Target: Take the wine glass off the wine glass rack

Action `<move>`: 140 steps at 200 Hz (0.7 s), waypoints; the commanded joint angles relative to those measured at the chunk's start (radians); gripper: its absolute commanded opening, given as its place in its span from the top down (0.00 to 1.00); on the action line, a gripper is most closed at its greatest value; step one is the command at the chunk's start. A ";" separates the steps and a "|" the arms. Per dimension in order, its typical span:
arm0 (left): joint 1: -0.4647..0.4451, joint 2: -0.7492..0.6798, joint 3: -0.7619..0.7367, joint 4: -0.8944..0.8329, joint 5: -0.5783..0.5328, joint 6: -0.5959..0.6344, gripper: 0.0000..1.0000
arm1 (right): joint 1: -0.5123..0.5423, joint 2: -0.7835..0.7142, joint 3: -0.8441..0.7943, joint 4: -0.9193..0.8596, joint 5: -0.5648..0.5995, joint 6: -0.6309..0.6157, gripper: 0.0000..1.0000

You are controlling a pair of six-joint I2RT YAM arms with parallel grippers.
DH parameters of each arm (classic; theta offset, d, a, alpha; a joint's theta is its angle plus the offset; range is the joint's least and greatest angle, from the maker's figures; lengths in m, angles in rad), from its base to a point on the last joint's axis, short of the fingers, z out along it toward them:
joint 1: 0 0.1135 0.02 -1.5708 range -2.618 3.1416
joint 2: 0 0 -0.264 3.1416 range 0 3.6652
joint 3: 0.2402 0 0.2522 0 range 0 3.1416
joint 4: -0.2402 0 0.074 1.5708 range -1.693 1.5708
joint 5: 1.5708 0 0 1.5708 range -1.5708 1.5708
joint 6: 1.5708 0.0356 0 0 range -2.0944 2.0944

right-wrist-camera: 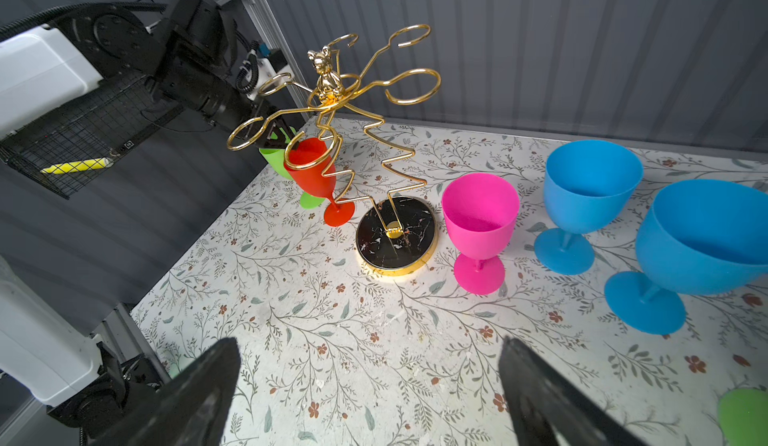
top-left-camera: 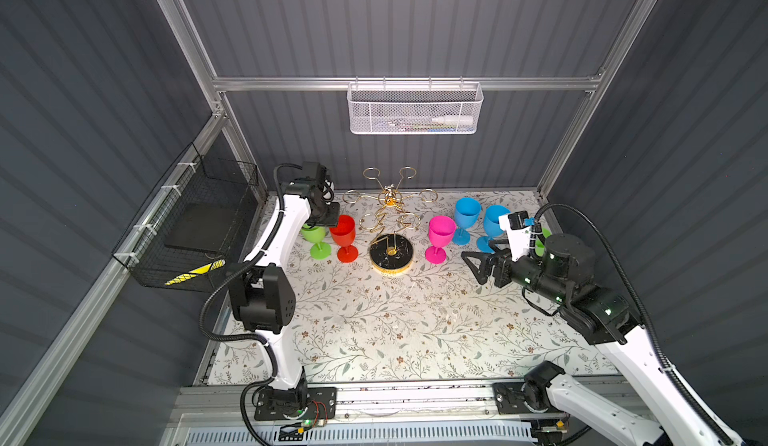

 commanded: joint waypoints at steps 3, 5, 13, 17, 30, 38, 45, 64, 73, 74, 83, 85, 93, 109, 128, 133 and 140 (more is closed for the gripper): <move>0.006 -0.084 -0.045 0.064 0.053 -0.004 0.50 | -0.005 -0.017 0.028 -0.005 0.026 -0.022 0.01; 0.006 -0.092 -0.052 0.072 0.055 -0.005 0.50 | -0.006 -0.018 0.028 -0.006 0.026 -0.022 0.01; 0.008 -0.118 -0.071 0.099 0.067 -0.008 0.49 | -0.006 -0.022 0.027 0.000 0.024 -0.028 0.01; 0.009 -0.131 -0.078 0.110 0.071 -0.009 0.49 | -0.008 -0.024 0.026 0.001 0.023 -0.030 0.01; 0.012 -0.176 -0.105 0.144 0.081 -0.013 0.48 | -0.009 -0.036 0.022 0.013 0.029 -0.041 0.01; 0.012 -0.208 -0.126 0.169 0.085 -0.015 0.48 | -0.010 -0.046 0.014 0.022 0.039 -0.048 0.01; 0.014 -0.241 -0.153 0.201 0.087 -0.015 0.47 | -0.012 -0.056 0.007 0.031 0.051 -0.054 0.01; 0.014 -0.351 -0.250 0.301 0.078 -0.020 0.45 | -0.013 -0.081 -0.016 0.058 0.076 -0.078 0.01; 0.014 -0.415 -0.312 0.363 0.067 -0.022 0.43 | -0.014 -0.093 -0.026 0.068 0.091 -0.086 0.01; 0.014 -0.420 -0.319 0.370 0.064 -0.022 0.43 | -0.014 -0.093 -0.027 0.069 0.093 -0.087 0.01; 0.014 -0.486 -0.377 0.430 0.057 -0.020 0.40 | -0.015 -0.101 -0.039 0.080 0.116 -0.091 0.01; 0.014 -0.500 -0.391 0.442 0.058 -0.018 0.40 | -0.016 -0.103 -0.042 0.082 0.121 -0.090 0.01; 0.014 -0.555 -0.431 0.487 0.059 -0.012 0.38 | -0.016 -0.108 -0.056 0.091 0.143 -0.096 0.01; 0.014 -0.667 -0.560 0.571 0.050 -0.002 0.35 | -0.022 -0.110 -0.091 0.102 0.191 -0.105 0.01; 0.014 -0.803 -0.700 0.683 0.027 0.004 0.29 | -0.045 -0.111 -0.153 0.157 0.229 -0.122 0.01; 0.014 -0.832 -0.737 0.709 0.016 0.008 0.27 | -0.054 -0.111 -0.174 0.169 0.238 -0.125 0.01; 0.014 -0.872 -0.784 0.738 -0.001 0.010 0.24 | -0.070 -0.117 -0.204 0.189 0.246 -0.127 0.01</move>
